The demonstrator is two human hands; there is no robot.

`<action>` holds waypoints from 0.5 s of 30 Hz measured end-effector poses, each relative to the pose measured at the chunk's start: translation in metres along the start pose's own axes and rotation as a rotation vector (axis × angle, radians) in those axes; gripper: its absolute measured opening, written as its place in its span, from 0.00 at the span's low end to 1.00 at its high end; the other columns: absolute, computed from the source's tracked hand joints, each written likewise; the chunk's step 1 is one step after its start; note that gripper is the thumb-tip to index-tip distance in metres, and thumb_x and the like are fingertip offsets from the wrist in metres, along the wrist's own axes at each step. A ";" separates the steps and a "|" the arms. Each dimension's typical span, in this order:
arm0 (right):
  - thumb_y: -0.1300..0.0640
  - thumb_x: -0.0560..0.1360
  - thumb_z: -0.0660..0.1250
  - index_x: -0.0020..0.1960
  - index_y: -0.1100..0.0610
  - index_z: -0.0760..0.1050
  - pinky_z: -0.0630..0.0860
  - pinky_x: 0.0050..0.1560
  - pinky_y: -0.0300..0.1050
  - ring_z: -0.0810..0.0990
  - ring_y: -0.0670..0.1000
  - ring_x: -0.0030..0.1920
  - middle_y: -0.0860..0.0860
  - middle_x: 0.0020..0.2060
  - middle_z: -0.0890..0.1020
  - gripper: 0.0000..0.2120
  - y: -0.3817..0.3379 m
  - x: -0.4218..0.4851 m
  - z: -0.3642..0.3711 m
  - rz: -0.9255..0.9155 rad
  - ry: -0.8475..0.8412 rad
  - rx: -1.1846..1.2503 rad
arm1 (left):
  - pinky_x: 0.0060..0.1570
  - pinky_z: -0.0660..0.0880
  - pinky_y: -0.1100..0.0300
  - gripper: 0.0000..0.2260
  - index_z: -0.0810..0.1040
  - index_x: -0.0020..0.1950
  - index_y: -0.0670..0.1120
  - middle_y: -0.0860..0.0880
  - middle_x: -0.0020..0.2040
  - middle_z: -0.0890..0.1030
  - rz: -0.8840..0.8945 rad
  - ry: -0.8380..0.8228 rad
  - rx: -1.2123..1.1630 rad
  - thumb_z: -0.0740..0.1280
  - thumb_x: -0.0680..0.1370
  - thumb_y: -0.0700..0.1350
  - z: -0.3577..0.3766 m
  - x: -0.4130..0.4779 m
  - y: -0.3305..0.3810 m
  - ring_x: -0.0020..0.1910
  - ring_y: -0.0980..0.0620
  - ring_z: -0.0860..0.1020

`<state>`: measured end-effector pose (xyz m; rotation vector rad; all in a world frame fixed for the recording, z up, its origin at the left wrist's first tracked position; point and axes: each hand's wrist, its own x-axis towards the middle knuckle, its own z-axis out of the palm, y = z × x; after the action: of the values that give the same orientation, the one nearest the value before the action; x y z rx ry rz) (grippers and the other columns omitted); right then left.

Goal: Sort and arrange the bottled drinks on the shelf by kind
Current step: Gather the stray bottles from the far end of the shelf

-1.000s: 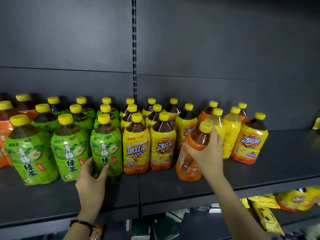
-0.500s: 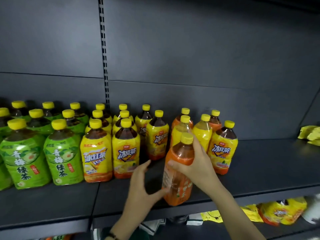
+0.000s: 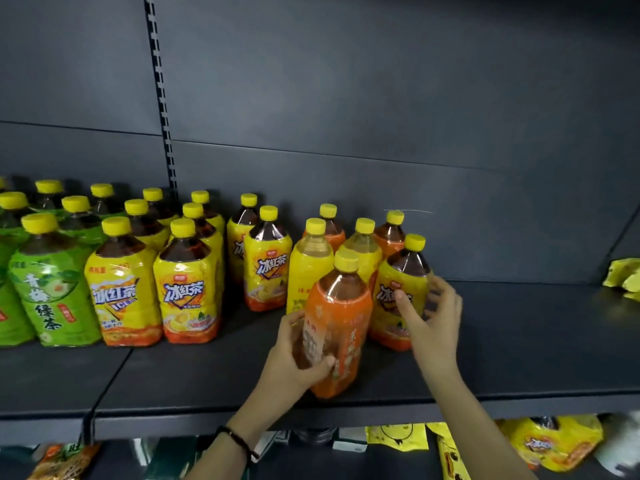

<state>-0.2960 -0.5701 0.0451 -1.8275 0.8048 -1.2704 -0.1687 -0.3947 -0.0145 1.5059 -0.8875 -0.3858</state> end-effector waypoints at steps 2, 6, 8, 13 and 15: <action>0.46 0.63 0.78 0.70 0.49 0.60 0.70 0.66 0.59 0.66 0.54 0.68 0.52 0.67 0.65 0.42 0.021 0.021 0.001 0.116 -0.021 -0.012 | 0.62 0.73 0.57 0.34 0.64 0.68 0.59 0.58 0.64 0.73 0.002 0.052 0.018 0.76 0.66 0.57 0.009 0.001 0.001 0.64 0.60 0.73; 0.49 0.63 0.78 0.69 0.45 0.57 0.74 0.62 0.58 0.74 0.52 0.62 0.52 0.64 0.72 0.42 0.036 0.041 0.006 0.188 -0.201 0.134 | 0.54 0.67 0.79 0.38 0.59 0.70 0.59 0.63 0.62 0.65 0.047 0.168 0.112 0.77 0.67 0.50 0.029 -0.003 0.010 0.60 0.76 0.64; 0.51 0.65 0.78 0.68 0.45 0.58 0.76 0.60 0.57 0.75 0.52 0.61 0.50 0.61 0.74 0.39 0.041 0.044 0.002 0.167 -0.206 0.109 | 0.56 0.69 0.75 0.39 0.58 0.70 0.60 0.61 0.61 0.65 0.046 0.229 0.129 0.78 0.66 0.50 0.037 -0.001 0.008 0.59 0.76 0.64; 0.49 0.62 0.78 0.67 0.44 0.60 0.78 0.56 0.56 0.77 0.52 0.59 0.48 0.58 0.75 0.39 0.044 0.036 -0.026 0.163 -0.203 0.140 | 0.53 0.65 0.81 0.42 0.59 0.75 0.54 0.54 0.60 0.63 0.035 0.231 0.190 0.77 0.67 0.50 0.048 0.014 0.008 0.60 0.73 0.64; 0.46 0.59 0.78 0.65 0.43 0.62 0.79 0.55 0.57 0.79 0.52 0.58 0.48 0.57 0.77 0.39 0.046 0.030 -0.045 0.169 -0.203 0.161 | 0.61 0.67 0.71 0.44 0.57 0.76 0.53 0.54 0.61 0.63 0.040 0.233 0.244 0.77 0.67 0.51 0.055 0.023 0.011 0.61 0.65 0.66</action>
<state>-0.3326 -0.6287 0.0294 -1.6893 0.7075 -0.9954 -0.1962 -0.4484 -0.0065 1.7134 -0.7987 -0.0708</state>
